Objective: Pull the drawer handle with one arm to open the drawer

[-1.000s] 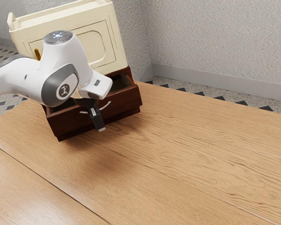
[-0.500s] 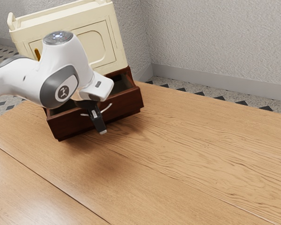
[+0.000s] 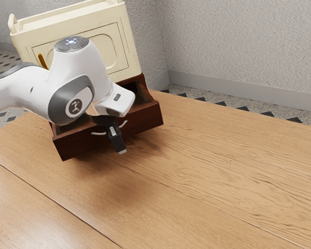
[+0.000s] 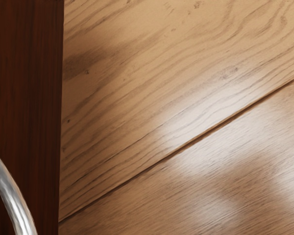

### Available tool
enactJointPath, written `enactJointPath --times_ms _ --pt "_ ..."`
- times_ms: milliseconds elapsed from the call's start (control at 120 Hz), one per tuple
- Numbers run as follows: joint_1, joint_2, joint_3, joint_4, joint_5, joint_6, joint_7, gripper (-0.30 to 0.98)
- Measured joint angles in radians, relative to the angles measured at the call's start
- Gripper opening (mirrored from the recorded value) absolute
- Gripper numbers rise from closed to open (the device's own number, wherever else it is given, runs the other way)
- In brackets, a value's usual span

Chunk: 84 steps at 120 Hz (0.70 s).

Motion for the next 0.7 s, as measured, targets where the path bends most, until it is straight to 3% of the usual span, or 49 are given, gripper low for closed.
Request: enactJointPath --times_ms 483,600,700 --pt "0.006 -0.022 -0.032 0.020 -0.007 -0.007 -0.014 0.65" --pt "-0.012 -0.023 -0.065 0.071 -0.063 -0.036 -0.032 0.66" --pt "-0.028 -0.023 -0.078 0.242 -0.108 -0.174 -0.082 0.67"
